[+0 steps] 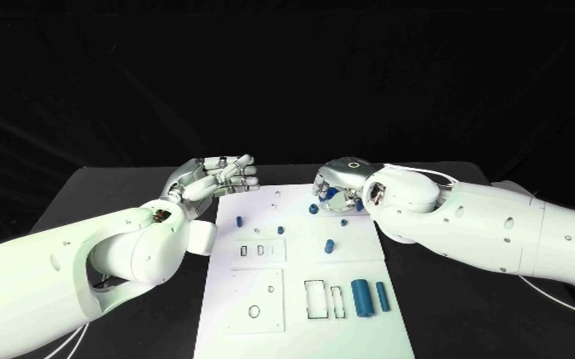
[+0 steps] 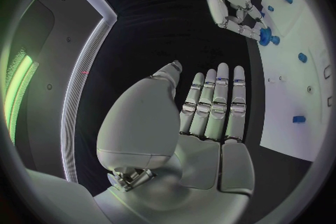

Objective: Assemble the parts on the task board

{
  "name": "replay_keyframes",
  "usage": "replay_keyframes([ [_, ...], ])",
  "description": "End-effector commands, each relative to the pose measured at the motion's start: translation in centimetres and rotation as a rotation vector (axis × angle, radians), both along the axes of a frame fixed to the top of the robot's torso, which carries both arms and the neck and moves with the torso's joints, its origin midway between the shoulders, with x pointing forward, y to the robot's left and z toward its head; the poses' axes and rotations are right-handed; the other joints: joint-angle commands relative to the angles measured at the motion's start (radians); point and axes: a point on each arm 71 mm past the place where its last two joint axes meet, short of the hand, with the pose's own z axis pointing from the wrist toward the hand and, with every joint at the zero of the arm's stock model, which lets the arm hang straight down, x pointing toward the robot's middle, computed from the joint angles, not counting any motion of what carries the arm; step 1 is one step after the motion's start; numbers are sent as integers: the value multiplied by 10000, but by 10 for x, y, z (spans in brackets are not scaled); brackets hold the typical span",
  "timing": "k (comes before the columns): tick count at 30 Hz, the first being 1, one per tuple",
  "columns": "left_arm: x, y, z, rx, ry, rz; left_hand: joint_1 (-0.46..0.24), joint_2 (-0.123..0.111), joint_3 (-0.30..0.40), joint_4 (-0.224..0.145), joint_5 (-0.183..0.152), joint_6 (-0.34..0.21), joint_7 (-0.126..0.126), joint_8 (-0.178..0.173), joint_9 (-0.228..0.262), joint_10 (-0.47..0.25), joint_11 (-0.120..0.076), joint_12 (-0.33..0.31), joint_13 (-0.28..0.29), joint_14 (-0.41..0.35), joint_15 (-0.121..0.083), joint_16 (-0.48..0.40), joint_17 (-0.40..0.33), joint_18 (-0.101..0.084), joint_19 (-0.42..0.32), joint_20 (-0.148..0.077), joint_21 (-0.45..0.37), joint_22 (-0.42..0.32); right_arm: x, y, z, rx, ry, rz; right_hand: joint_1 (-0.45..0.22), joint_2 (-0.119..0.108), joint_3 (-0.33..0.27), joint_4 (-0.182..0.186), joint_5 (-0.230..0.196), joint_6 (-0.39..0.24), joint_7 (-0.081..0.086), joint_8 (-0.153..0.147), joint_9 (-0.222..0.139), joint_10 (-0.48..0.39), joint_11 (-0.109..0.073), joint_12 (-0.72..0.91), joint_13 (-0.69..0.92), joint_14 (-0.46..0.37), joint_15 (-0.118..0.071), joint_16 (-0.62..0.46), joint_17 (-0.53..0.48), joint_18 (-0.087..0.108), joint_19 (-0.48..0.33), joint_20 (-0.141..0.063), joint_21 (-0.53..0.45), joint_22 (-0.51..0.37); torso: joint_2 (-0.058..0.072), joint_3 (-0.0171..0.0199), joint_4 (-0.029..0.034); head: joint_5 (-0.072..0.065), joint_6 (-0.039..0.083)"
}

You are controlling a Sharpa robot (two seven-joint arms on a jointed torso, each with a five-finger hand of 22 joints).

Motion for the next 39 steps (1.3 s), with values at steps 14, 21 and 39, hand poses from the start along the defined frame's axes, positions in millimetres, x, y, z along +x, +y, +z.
replay_keyframes([
  [14,-2,-3,4,-148,-89,-254,-126,-6,-98,4,-1,-22,57,-77,-8,-91,56,-86,-10,98,32,-84,27,132,84,12,11,-19,3,6,-7,-625,372,-49,26,-175,278,89,37,-153,14,-57,1,-242,18,33,-76,578,52,217,170,-527,757,61,1736,2455,242,9,112,-66,12],
  [21,-2,-4,5,-146,-79,-272,-130,11,-104,12,1,-30,62,-91,-8,-105,61,-102,-11,102,35,-94,30,132,86,12,10,-23,5,8,-7,-591,392,-67,19,-186,337,132,64,-177,35,-62,0,-282,35,35,-90,581,67,279,240,-539,759,75,1843,2592,336,6,162,-101,37],
  [39,0,-2,6,-90,-23,-226,-138,45,-120,30,3,-57,85,-127,-9,-141,78,-145,-13,106,44,-121,37,131,88,13,5,-34,8,9,-9,-533,449,-93,143,54,690,390,-113,453,-93,231,172,298,-124,377,41,630,-45,558,636,-635,902,42,2400,3405,490,13,246,-151,83],
])
